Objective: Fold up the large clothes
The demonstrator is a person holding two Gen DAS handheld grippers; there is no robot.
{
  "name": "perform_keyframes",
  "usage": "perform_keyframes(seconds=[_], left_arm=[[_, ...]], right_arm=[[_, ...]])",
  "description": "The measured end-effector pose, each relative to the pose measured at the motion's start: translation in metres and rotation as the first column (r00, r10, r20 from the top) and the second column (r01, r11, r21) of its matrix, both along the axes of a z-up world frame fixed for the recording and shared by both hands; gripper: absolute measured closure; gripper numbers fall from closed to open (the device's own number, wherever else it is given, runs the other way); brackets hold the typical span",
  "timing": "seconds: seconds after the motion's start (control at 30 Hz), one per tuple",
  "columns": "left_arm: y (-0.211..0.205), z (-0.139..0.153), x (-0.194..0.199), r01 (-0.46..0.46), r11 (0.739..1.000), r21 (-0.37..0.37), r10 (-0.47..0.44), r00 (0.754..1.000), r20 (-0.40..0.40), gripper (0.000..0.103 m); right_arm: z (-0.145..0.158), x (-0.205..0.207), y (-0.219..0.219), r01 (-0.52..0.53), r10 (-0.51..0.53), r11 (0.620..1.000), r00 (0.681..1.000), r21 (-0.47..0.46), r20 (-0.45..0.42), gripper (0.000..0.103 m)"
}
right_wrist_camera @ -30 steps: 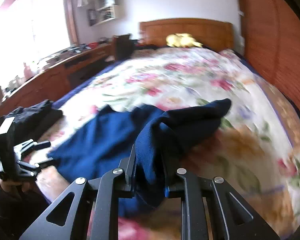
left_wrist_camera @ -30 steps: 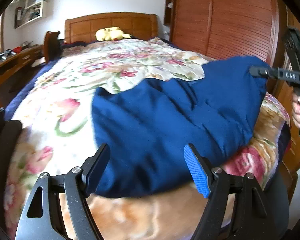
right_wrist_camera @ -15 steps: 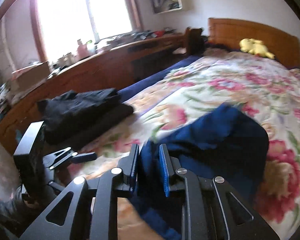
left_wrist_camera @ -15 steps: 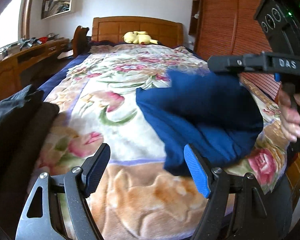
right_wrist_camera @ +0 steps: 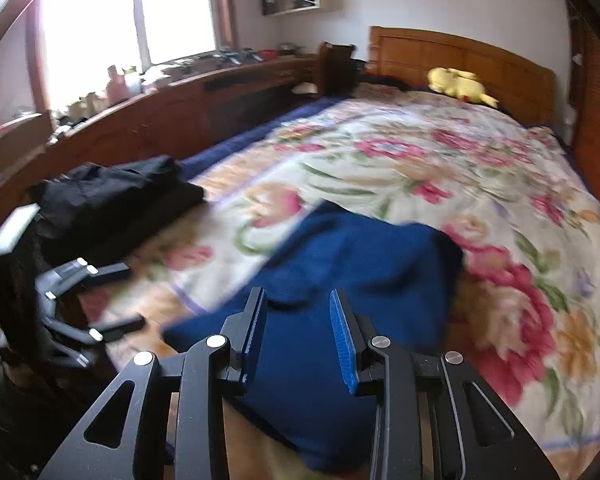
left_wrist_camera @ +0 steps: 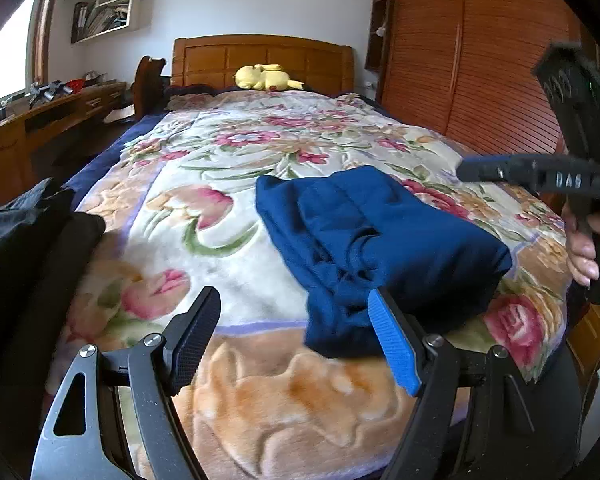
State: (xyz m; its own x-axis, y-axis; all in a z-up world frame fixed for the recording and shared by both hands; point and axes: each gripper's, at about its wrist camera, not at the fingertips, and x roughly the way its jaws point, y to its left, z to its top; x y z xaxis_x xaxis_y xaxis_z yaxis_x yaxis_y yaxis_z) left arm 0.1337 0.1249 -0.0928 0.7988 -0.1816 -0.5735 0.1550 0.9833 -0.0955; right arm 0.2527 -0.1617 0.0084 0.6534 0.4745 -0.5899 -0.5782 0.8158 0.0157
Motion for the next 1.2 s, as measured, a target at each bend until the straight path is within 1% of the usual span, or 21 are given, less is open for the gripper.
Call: perform_keyframes(seconds=[0.13,0.23,0.27,0.3,0.37,0.4,0.43,0.5,0.63,0.73,0.8,0.9,1.0,1.1,1.17,1.2], left_arm=[[-0.014,0.006,-0.003,0.035,0.999,-0.002,-0.035,0.999,0.018,0.026],[-0.025,0.008,-0.004,0.062,0.998,-0.001,-0.062,0.998,0.026,0.026],[-0.029,0.008,-0.003,0.072,0.997,0.002,-0.072,0.997,0.024,0.026],[-0.031,0.007,-0.002,0.076,0.997,0.005,-0.076,0.997,0.02,0.026],[-0.036,0.006,0.001,0.083,0.996,0.013,-0.083,0.996,0.014,0.026],[-0.037,0.005,0.001,0.085,0.996,0.014,-0.085,0.996,0.011,0.026],[-0.039,0.004,0.002,0.087,0.996,0.015,-0.087,0.996,0.007,0.026],[-0.042,0.002,0.002,0.093,0.996,0.013,-0.093,0.996,0.001,0.026],[-0.043,-0.003,0.008,0.087,0.996,0.009,-0.087,0.996,-0.023,0.026],[-0.041,-0.007,0.013,0.059,0.998,0.0,-0.059,0.997,-0.042,0.026],[-0.039,-0.008,0.014,0.058,0.998,-0.013,-0.058,0.997,-0.042,0.026],[-0.036,-0.009,0.015,0.059,0.998,-0.02,-0.06,0.997,-0.054,0.043],[-0.034,-0.008,0.013,0.071,0.997,-0.026,-0.072,0.996,-0.057,0.057],[-0.034,-0.011,0.014,0.085,0.996,-0.027,-0.087,0.994,-0.073,0.063],[-0.036,-0.014,0.016,0.091,0.996,-0.024,-0.093,0.992,-0.09,0.064],[-0.036,-0.015,0.017,0.097,0.995,-0.025,-0.099,0.99,-0.096,0.066]], right_arm=[[-0.018,-0.012,-0.018,0.064,-0.066,0.997,0.997,-0.04,-0.033,0.069],[-0.023,-0.022,-0.025,0.095,-0.097,0.995,0.994,-0.041,-0.053,0.069],[-0.027,-0.026,-0.027,0.102,-0.104,0.994,0.993,-0.032,-0.063,0.067],[-0.028,-0.029,-0.03,0.106,-0.107,0.994,0.992,-0.019,-0.07,0.062],[-0.026,-0.038,-0.04,0.101,-0.099,0.995,0.992,0.023,-0.084,0.058],[-0.025,-0.041,-0.041,0.102,-0.099,0.994,0.992,0.036,-0.082,0.053],[-0.024,-0.041,-0.04,0.106,-0.103,0.994,0.992,0.035,-0.076,0.048],[-0.023,-0.045,-0.034,0.107,-0.105,0.994,0.993,0.018,-0.06,0.045],[-0.024,-0.053,-0.025,0.074,-0.075,0.997,0.996,-0.026,-0.039,0.042],[-0.025,-0.06,-0.016,0.04,-0.041,0.999,0.999,-0.031,-0.031,0.041],[-0.034,-0.065,-0.012,0.03,-0.032,0.997,0.999,-0.07,-0.033,0.04],[-0.047,-0.061,-0.007,0.07,-0.07,0.985,0.998,-0.16,0.005,0.04],[-0.055,-0.052,-0.006,0.09,-0.095,0.977,0.995,-0.192,-0.016,0.04],[-0.059,-0.05,-0.007,0.085,-0.094,0.973,0.995,-0.213,-0.032,0.039],[-0.069,-0.043,-0.008,0.121,-0.138,0.958,0.989,-0.261,-0.046,0.039],[-0.074,-0.04,-0.01,0.109,-0.13,0.961,0.989,-0.254,-0.071,0.039]])
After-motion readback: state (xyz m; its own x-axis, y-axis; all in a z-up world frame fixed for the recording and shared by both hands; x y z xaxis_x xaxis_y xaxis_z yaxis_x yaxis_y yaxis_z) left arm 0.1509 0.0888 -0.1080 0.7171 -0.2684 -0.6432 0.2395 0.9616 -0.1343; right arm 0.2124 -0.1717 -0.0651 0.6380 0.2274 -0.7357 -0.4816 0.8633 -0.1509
